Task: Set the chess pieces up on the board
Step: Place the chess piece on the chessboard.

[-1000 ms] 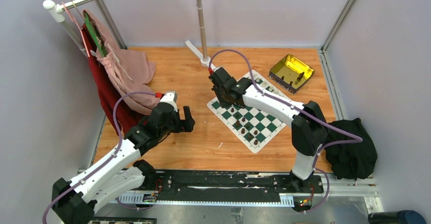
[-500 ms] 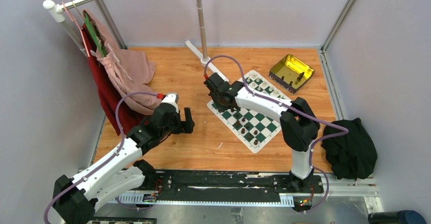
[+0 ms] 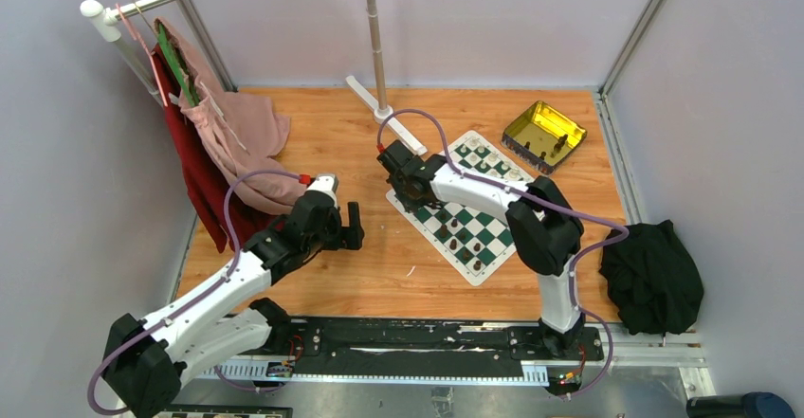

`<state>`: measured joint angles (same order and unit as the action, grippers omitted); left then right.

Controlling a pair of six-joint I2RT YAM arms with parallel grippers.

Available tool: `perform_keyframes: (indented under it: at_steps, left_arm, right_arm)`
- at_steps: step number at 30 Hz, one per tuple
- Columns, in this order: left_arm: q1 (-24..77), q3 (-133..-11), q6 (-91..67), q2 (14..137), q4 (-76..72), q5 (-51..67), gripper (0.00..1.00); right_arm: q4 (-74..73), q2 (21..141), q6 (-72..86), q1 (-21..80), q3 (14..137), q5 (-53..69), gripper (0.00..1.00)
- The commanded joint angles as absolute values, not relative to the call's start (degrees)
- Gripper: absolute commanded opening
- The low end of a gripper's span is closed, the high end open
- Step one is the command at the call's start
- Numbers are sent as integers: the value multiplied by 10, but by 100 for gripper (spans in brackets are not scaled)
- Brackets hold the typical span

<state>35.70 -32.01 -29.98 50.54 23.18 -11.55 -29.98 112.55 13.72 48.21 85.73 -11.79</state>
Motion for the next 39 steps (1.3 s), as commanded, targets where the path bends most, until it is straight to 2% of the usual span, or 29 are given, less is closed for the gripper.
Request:
perform_keyframes:
  at_steps: [1, 27, 39]
  left_arm:
    - [354, -316, -287, 516, 214, -111, 100]
    - [354, -316, -278, 547, 195, -104, 100]
    - [354, -315, -278, 552, 191, -101, 100]
  right_arm:
    - [-293, 1143, 124, 472, 876, -112, 1]
    - [-267, 1169, 121, 447, 883, -81, 2]
    - [-265, 1174, 121, 446, 877, -79, 14]
